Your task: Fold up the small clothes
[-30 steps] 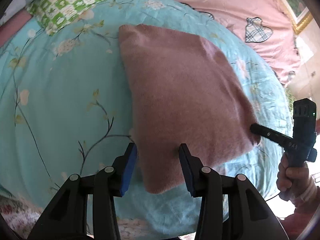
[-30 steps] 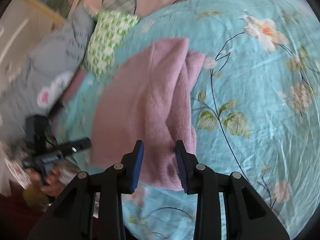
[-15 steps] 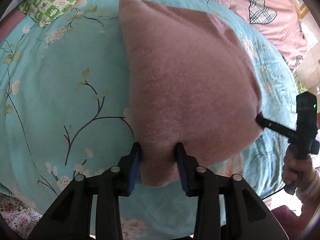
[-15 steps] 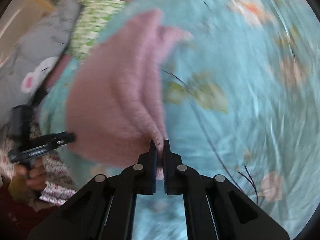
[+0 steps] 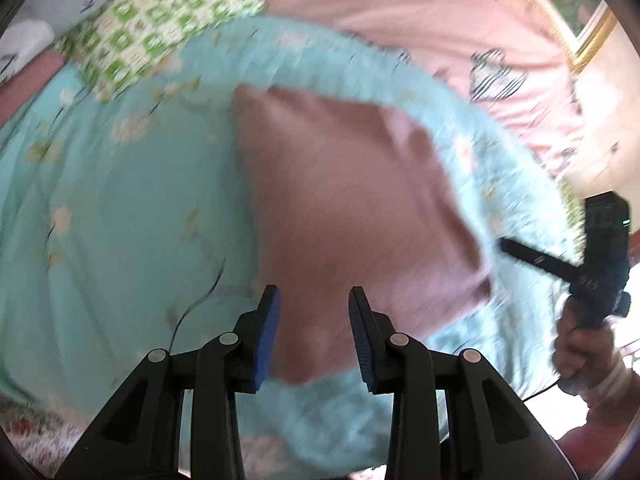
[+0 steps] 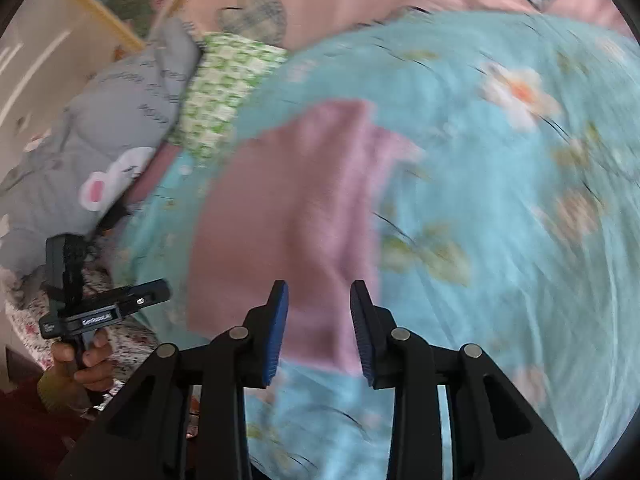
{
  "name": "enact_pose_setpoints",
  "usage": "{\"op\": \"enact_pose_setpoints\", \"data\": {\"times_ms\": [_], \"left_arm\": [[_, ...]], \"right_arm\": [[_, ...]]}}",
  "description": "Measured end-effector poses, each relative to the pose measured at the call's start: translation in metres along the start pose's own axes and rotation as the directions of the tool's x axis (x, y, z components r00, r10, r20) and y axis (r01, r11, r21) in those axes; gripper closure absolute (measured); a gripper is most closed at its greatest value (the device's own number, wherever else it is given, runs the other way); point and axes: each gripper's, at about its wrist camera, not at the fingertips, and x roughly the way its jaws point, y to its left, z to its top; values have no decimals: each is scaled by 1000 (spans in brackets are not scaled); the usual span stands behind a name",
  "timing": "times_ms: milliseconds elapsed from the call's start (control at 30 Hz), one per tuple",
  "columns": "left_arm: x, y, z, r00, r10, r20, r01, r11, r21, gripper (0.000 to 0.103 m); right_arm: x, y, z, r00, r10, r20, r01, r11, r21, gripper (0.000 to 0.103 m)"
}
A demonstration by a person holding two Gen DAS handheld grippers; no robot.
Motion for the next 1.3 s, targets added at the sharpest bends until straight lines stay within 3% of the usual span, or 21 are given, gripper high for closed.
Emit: {"op": "enact_pose_setpoints", "data": {"times_ms": [133,233,300,333,400,500,633,767,867,933,1067,1200,1300], "left_arm": [[17,-8,21,999,-35,24,35,999,20,69],[46,-7,24,995,-84,-53,85,996,13,78],[69,-6,19,995,-36,-94,39,999,36,81],[76,-4,18,995,-40,-96,44,998,35,80],[82,2,21,994,-66,-87,66,998,-2,81],[80,-1,26,996,-48,-77,47,999,-7,81],[57,-18,16,999,2,-44,2,997,72,81],[29,-22,-11,998,-38,-41,42,991,124,81],[22,-22,-34,995,-74,-71,84,986,147,81],[34,-16,-45,995,-20,-96,35,988,151,82],[56,4,-58,993,1,-119,10,995,94,84],[40,-5,-55,996,6,-90,2,995,96,83],[22,-15,-57,998,50,-43,-44,991,127,72]], "right_arm": [[30,19,9,1000,15,-25,-16,1000,-26,72],[52,9,5,995,-43,-91,44,999,16,75],[63,-10,-5,986,-99,-137,106,993,45,87],[66,-16,-5,985,-97,-146,106,993,57,96],[70,-36,-9,989,-63,-133,80,988,129,103],[66,-33,-8,991,-65,-119,79,991,110,103],[44,-13,-13,994,-75,-81,78,996,33,103],[24,8,-24,994,-90,-62,86,994,-60,101],[26,3,-37,986,-129,-101,121,989,-82,101],[34,-12,-45,974,-180,-137,172,983,-65,101],[41,-24,-46,978,-155,-139,154,988,-18,101],[31,-8,-43,983,-134,-126,128,990,-55,100],[11,7,-41,990,-123,-68,117,989,-86,99]]}}
